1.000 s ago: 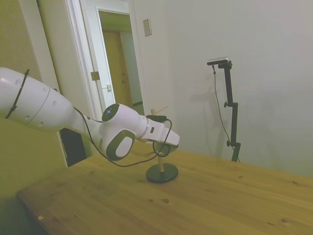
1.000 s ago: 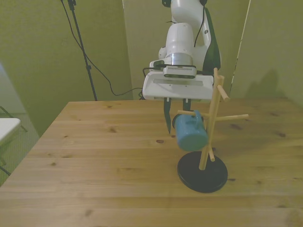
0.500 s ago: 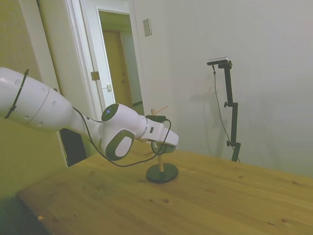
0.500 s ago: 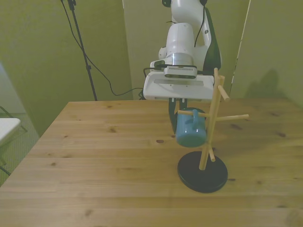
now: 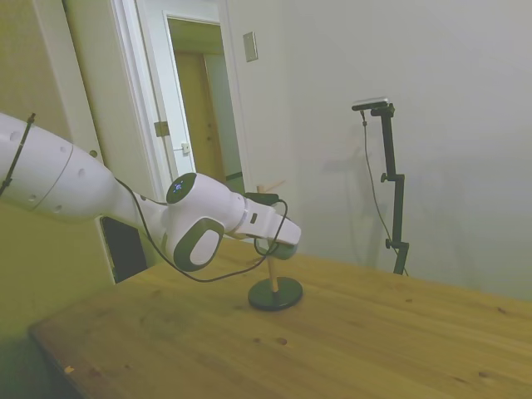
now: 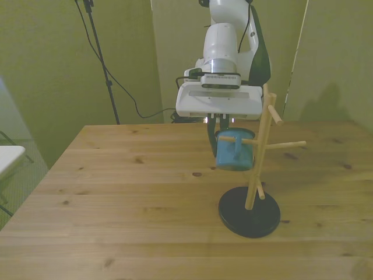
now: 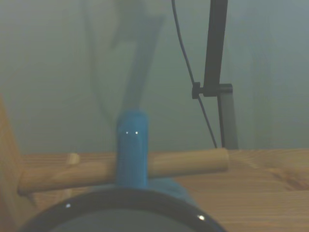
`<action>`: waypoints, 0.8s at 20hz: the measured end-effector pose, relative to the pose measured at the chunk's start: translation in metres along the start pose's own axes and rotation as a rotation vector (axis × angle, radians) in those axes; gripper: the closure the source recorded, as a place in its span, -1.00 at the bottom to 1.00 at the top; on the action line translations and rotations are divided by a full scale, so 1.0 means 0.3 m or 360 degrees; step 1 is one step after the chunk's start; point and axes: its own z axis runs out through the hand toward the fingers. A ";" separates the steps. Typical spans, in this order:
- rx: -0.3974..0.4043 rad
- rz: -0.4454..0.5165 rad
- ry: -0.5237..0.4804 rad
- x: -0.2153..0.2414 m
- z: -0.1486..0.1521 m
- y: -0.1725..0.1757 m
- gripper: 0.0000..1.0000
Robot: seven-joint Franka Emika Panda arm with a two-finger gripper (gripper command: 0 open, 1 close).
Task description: Unload the mug
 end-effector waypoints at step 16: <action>-0.0025 0.0163 -0.0038 0.110 -0.119 0.134 1.00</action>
